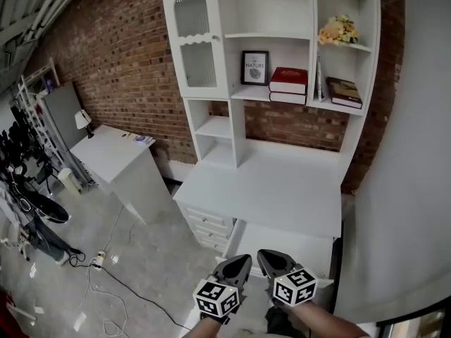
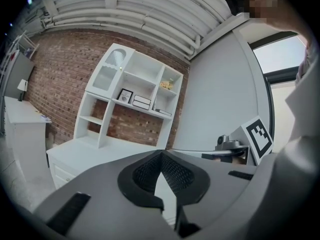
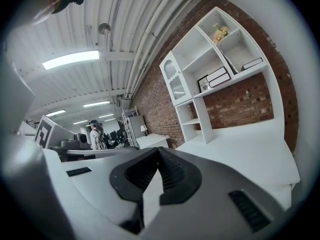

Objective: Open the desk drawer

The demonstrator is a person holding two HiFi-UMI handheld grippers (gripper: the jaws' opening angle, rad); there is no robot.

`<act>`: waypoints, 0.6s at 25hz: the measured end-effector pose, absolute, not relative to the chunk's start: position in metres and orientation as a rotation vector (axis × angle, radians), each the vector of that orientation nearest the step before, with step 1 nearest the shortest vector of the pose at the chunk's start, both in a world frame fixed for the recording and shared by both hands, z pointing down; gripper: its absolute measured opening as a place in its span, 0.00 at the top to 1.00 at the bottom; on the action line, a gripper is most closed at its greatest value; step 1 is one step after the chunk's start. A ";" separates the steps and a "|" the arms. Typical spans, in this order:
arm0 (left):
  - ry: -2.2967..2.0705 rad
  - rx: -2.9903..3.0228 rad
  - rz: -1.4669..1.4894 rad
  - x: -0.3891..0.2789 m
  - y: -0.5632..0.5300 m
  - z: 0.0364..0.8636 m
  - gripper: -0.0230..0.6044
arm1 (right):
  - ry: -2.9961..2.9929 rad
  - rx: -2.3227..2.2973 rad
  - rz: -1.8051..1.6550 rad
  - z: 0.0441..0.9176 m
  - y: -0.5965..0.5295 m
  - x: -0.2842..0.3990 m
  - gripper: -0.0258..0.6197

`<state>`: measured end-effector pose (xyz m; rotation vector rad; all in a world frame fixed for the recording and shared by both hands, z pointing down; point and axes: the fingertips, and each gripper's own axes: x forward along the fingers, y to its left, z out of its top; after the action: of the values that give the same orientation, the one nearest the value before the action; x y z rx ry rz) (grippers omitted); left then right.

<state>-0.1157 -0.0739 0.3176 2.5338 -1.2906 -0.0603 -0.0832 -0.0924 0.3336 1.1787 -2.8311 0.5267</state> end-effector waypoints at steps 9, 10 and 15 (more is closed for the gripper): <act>-1.319 2.575 -0.103 -0.109 -0.083 0.293 0.94 | -2.837 1.196 0.424 0.311 -0.102 -0.076 0.93; -1.320 2.577 -0.104 -0.109 -0.084 0.293 0.94 | -2.837 1.194 0.421 0.311 -0.102 -0.076 0.93; -1.319 2.573 -0.103 -0.107 -0.085 0.296 0.94 | -2.825 1.189 0.427 0.316 -0.102 -0.075 0.93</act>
<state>-0.1065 -0.0853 0.2956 2.5731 -1.3190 -0.1029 -0.0749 -0.1024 0.3158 1.1893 -2.8250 0.4270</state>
